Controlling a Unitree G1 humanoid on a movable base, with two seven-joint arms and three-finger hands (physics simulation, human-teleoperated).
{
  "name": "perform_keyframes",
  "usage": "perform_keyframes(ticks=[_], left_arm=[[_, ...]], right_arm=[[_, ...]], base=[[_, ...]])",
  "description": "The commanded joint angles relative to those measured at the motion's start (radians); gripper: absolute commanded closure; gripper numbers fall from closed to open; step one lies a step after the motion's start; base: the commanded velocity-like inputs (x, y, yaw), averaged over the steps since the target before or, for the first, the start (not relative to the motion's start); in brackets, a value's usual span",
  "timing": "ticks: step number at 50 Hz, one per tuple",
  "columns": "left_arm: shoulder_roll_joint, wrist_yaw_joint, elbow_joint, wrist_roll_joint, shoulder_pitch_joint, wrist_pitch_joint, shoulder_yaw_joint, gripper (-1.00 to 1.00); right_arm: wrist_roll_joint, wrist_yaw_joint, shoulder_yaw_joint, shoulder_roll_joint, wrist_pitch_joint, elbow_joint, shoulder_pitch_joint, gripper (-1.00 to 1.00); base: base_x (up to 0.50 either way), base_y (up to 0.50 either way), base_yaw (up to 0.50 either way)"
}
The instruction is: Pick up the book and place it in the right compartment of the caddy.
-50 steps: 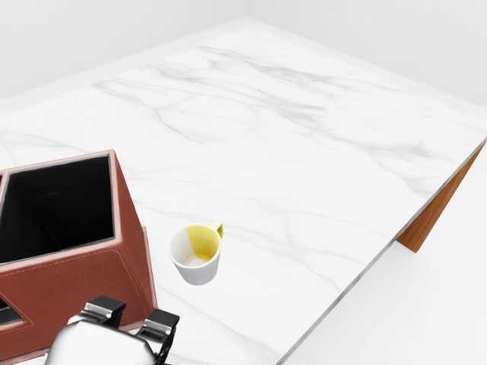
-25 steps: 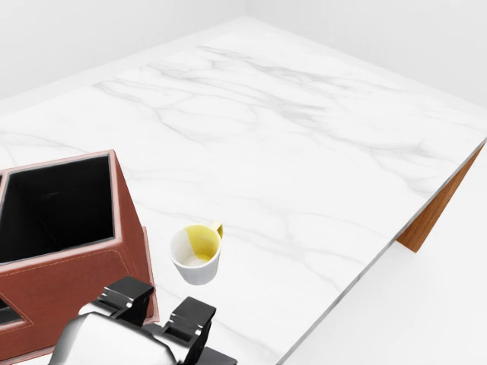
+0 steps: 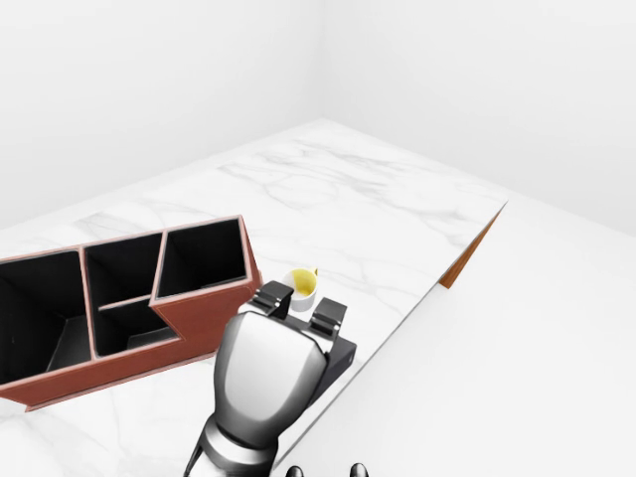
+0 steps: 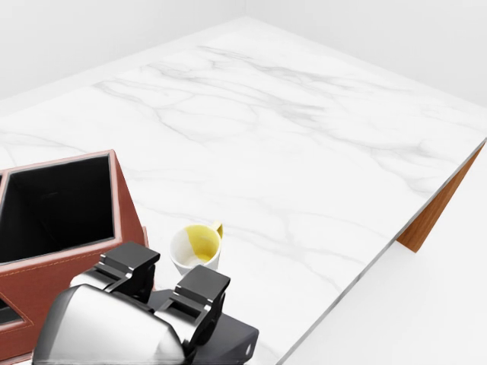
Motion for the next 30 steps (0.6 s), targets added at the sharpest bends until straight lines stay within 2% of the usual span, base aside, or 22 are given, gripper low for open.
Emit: perform_keyframes(ticks=[1, 6, 8, 11, 14, 24, 30], left_arm=[[-0.079, -0.048, -0.002, -0.004, -0.123, 0.0, 0.025, 1.0], [-0.102, -0.063, 0.001, 0.011, -0.151, 0.0, 0.025, 1.0], [-0.125, -0.073, -0.006, 0.02, -0.166, 0.0, 0.012, 1.0], [-0.159, -0.121, -0.025, 0.04, -0.203, 0.0, -0.02, 1.0], [-0.174, -0.158, -0.018, 0.035, -0.246, 0.0, -0.012, 1.0], [-0.205, -0.215, 0.032, -0.001, -0.36, 0.0, 0.089, 1.0], [-0.218, -0.304, 0.067, -0.081, -0.498, 0.0, 0.202, 1.0]], right_arm=[[0.002, 0.0, 0.001, 0.0, 0.0, -0.007, 0.0, -1.0], [-0.004, 0.003, 0.004, 0.0, 0.0, -0.003, -0.002, -1.0], [-0.009, 0.005, 0.007, 0.002, 0.0, -0.002, -0.003, -1.0], [-0.005, 0.004, 0.004, 0.0, 0.0, -0.004, -0.002, -1.0], [-0.003, 0.006, 0.001, -0.001, 0.0, 0.001, 0.0, -1.0], [0.002, 0.006, -0.002, 0.002, 0.0, -0.01, 0.001, -1.0], [0.004, 0.007, 0.0, 0.005, 0.0, -0.012, 0.0, -1.0]], base=[[0.0, 0.0, 0.0], [0.0, 0.0, 0.0], [0.0, 0.0, 0.0], [0.0, 0.0, 0.0], [0.0, 0.0, 0.0], [0.0, 0.0, 0.0], [0.0, 0.0, 0.0]])
